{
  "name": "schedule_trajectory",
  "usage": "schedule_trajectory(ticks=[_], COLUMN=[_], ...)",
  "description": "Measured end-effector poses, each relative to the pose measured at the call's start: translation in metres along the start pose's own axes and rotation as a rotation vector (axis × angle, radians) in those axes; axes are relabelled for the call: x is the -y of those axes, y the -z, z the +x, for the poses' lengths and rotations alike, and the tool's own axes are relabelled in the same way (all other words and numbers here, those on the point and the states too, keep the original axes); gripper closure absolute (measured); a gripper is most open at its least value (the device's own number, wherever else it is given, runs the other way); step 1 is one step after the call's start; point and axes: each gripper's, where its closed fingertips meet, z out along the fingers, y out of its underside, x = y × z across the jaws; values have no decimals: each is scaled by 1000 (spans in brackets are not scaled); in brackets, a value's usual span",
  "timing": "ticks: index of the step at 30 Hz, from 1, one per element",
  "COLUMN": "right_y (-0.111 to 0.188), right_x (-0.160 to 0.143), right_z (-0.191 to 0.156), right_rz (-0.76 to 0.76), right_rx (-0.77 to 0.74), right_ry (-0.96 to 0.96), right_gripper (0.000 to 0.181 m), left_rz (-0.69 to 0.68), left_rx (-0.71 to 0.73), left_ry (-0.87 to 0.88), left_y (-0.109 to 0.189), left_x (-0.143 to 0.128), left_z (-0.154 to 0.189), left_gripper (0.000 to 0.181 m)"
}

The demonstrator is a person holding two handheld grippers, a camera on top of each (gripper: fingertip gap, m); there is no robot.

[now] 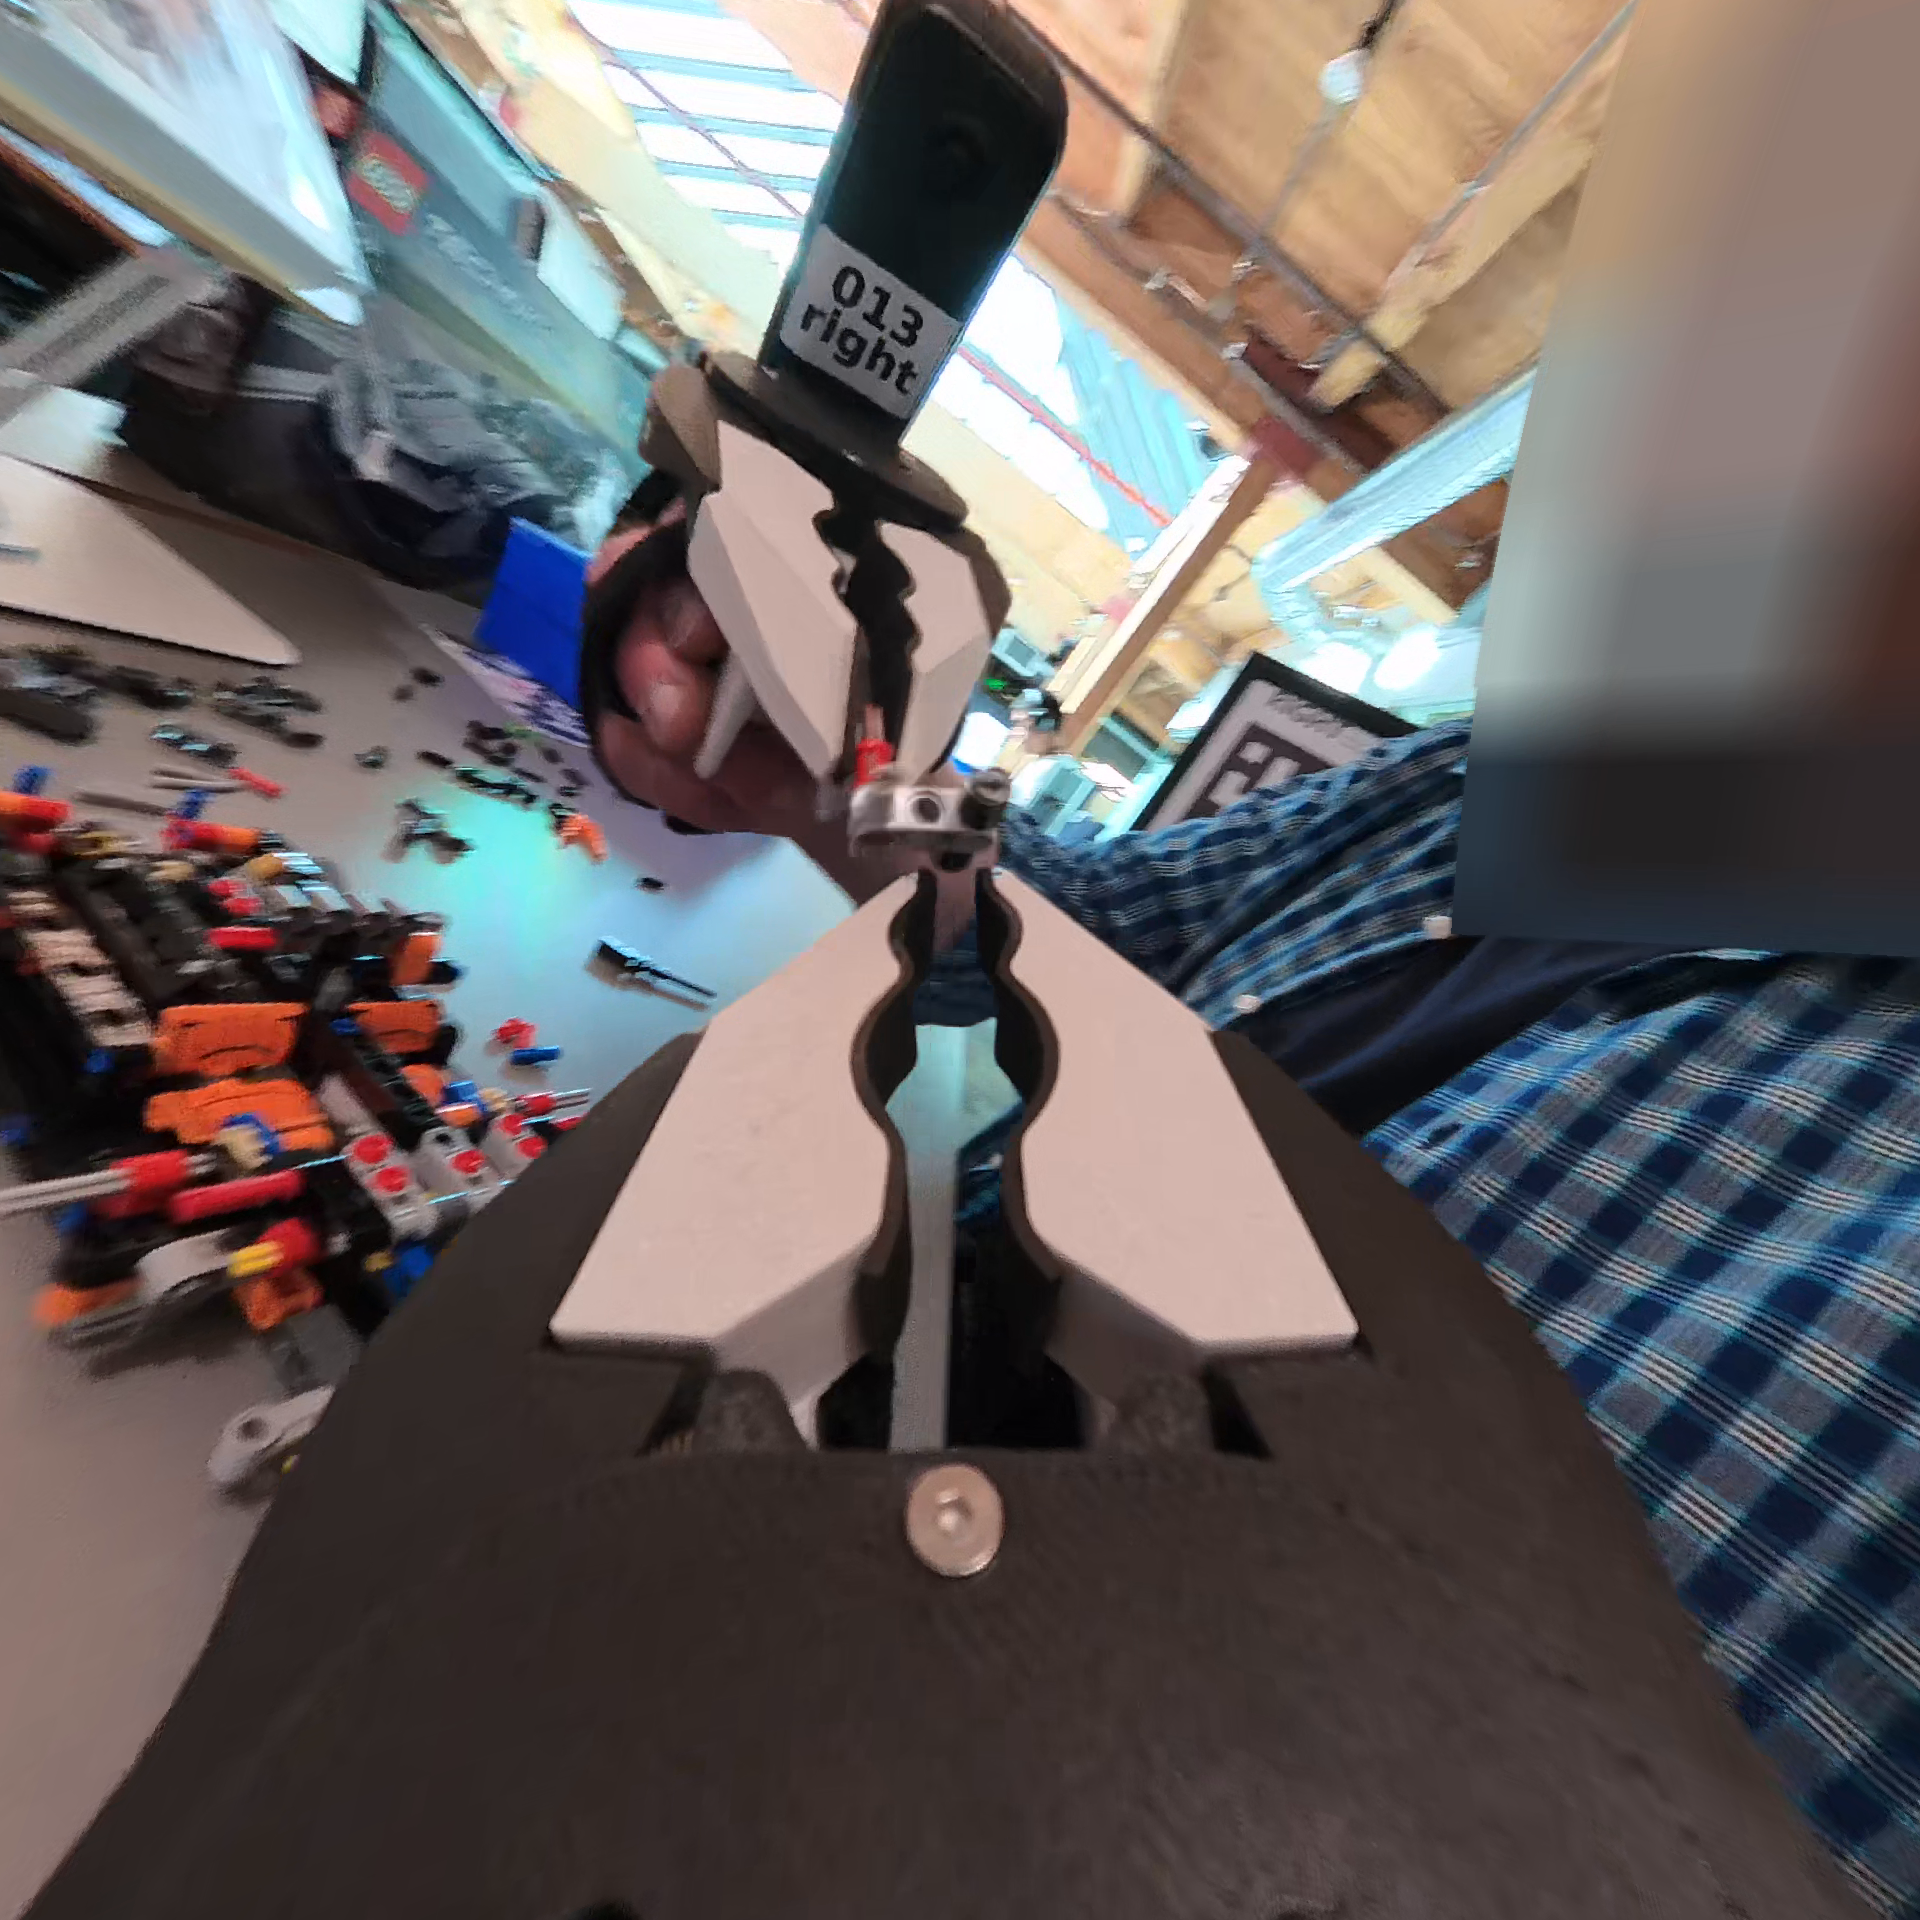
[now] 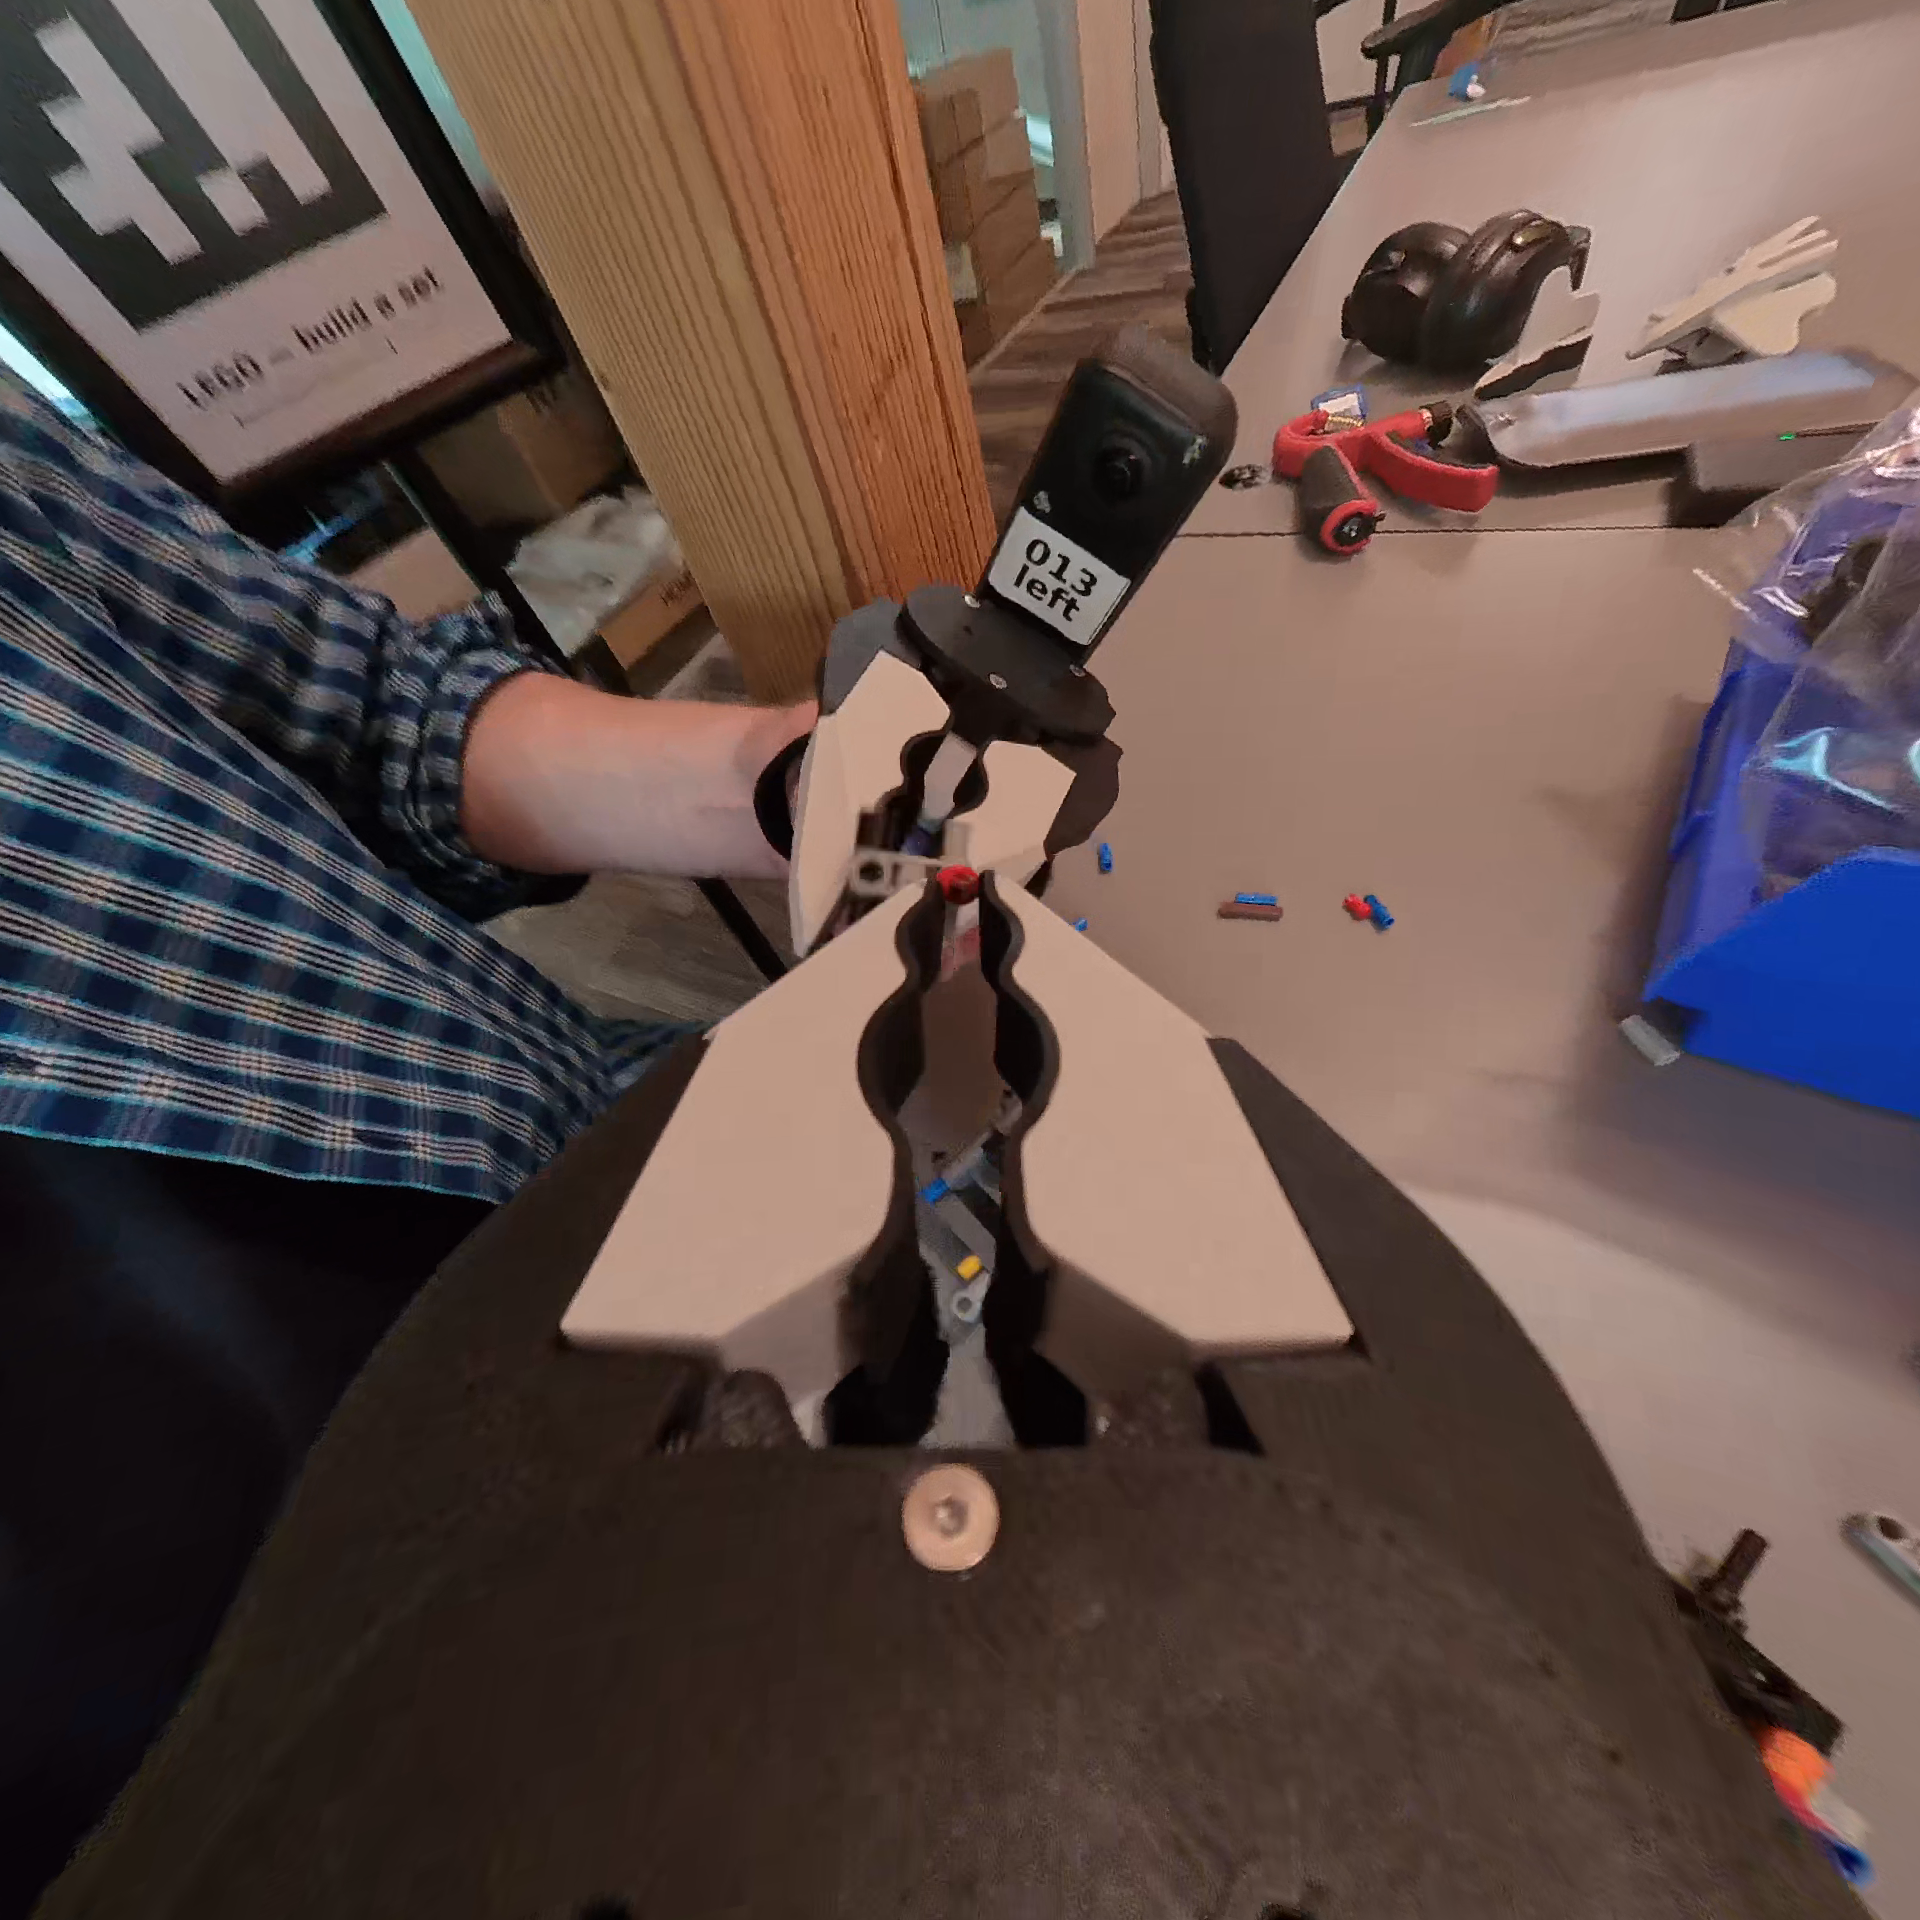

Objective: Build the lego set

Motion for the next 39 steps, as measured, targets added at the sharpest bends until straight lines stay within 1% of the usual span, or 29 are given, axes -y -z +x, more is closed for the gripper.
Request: schedule_trajectory(ticks=[3,6,11,13,15,18,19,23,25,29,33,39], right_y=[2,-1,-2,-1,0,-1,-2,-6,-8,-12,-15,-22], right_x=[-1,-8,-11,-9,-8,-6,-6,-7,-9,-11,-16,-33], right_z=[5,9,11,11,12,10,9,6,4,1,2,5], right_rz=[17,1,13,22,27,37,39,31,24,4,-26,-107], right_rx=[5,3,12,19,26,43,52,79,94,108,101,97], right_ry=[-46,-80,-103,-110,-115,-113,-109,-97,-92,-74,-66,-57], right_gripper=[178,177,178,178,178,178,178,178,178,177,177,177], left_rz=[-9,-12,-68,-55,-28,1,17,102,97,71,34,-93], left_rx=[50,105,284,281,263,191,178,85,57,72,161,358], left_ry=[-25,-53,-112,-86,-37,59,76,142,151,131,53,-95], left_y=[3,7,21,23,23,20,20,25,24,21,24,34], left_x=[1,3,-1,1,3,2,3,14,12,7,4,-9], left_z=[-4,-8,-27,-27,-29,-29,-29,-25,-23,-24,-30,-40], left_gripper=[171,171,165,160,152,141,139,140,147,151,152,153])
